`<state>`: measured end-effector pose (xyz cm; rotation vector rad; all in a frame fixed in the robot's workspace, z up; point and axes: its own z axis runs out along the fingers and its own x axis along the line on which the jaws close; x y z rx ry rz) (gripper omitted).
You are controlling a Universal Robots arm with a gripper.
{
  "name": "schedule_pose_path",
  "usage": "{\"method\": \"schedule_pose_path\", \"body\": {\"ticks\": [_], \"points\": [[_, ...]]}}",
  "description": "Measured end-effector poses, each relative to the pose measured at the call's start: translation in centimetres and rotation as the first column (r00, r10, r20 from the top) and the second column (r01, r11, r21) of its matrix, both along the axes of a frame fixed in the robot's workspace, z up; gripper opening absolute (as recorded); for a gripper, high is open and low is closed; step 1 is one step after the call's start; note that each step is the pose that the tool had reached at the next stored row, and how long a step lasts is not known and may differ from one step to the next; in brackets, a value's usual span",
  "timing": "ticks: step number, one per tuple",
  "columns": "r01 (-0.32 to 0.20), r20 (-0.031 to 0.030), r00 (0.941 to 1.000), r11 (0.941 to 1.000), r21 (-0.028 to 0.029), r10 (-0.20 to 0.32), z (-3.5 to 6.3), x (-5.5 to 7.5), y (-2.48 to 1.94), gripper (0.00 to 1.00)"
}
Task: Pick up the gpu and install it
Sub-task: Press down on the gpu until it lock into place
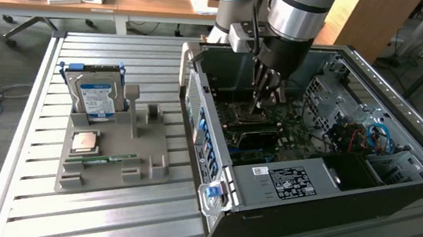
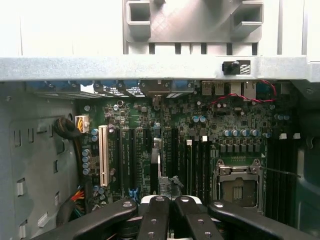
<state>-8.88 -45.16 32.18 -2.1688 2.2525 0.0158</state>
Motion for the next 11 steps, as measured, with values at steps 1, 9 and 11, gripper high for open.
{"method": "schedule_pose_path", "body": {"ticks": [1,9,11], "points": [[0.000,0.0000,1.0000,1.0000,-0.0001,0.000,0.01,0.02,0.00,0.11],[0.000,0.0000,1.0000,1.0000,-0.0001,0.000,0.01,0.47,0.00,0.11],[0.000,0.0000,1.0000,1.0000,-0.0001,0.000,0.01,0.48,0.00,0.11]]}}
